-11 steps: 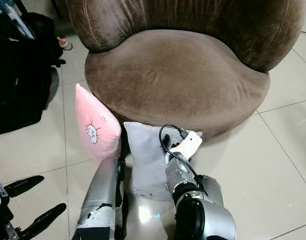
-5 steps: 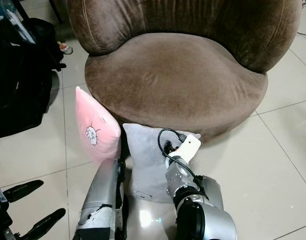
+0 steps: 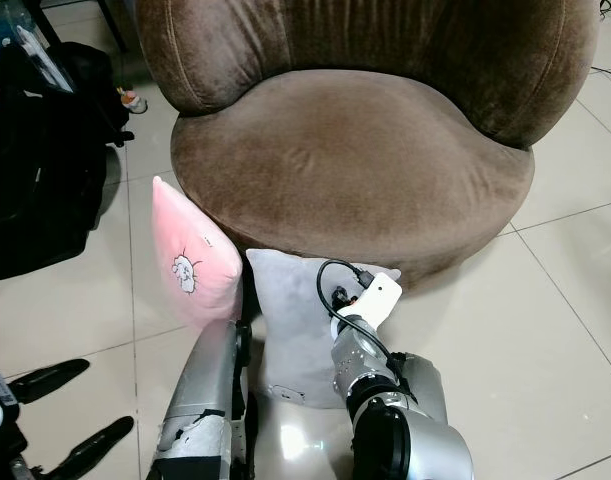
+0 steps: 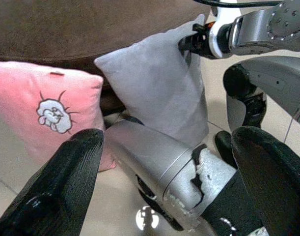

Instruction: Move the pillow to the sofa from floor

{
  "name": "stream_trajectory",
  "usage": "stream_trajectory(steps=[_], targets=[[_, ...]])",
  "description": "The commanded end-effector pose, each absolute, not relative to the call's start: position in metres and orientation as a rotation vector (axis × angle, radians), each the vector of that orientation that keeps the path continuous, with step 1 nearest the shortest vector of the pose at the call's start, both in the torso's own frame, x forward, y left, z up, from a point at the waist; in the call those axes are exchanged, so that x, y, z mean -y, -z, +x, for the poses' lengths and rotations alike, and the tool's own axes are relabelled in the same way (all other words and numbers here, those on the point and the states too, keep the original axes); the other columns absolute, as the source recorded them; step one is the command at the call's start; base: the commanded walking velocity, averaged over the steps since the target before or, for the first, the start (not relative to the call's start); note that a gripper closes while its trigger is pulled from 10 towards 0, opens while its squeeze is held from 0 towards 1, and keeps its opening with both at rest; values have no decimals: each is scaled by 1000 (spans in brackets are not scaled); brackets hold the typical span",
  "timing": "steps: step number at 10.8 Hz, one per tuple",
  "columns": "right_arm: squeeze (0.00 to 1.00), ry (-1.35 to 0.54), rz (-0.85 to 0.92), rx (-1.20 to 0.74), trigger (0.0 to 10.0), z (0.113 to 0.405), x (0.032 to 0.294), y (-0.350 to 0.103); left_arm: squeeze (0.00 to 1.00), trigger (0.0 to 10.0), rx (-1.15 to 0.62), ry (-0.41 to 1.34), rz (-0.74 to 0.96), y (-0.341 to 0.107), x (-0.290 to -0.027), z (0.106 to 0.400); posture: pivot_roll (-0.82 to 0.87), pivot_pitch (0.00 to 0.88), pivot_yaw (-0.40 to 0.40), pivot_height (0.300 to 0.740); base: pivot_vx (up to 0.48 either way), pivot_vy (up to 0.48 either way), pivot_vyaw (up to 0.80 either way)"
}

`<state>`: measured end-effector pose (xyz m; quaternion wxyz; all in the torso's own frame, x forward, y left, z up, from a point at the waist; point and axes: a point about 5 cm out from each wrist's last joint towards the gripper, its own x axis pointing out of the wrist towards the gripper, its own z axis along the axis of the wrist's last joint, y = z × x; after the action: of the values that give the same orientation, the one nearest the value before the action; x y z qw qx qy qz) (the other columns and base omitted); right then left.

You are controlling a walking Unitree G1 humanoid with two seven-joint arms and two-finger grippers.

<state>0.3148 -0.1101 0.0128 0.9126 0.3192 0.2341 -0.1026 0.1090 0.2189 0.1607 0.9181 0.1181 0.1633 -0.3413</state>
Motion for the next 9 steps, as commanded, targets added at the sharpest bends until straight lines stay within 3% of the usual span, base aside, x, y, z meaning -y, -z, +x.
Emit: stream_trajectory(steps=[1, 6, 8, 9], targets=[[0, 220, 693, -504, 0, 308, 110, -6, 0, 10000, -352, 701, 251, -157, -220, 108, 596, 172, 70, 534, 0, 0, 0], [0, 162, 767, -231, 0, 332, 145, -39, 0, 10000, -289, 658, 190, -134, -213, 124, 408, 86, 8, 534, 0, 0, 0], [0, 78, 623, -215, 0, 341, 146, -51, 0, 10000, -254, 601, 182, -120, -204, 140, 337, 68, -15, 534, 0, 0, 0], [0, 10, 531, -241, 10000, 343, 141, -53, 0, 10000, -231, 387, 245, -109, -214, 165, 288, 41, -31, 534, 0, 0, 0]])
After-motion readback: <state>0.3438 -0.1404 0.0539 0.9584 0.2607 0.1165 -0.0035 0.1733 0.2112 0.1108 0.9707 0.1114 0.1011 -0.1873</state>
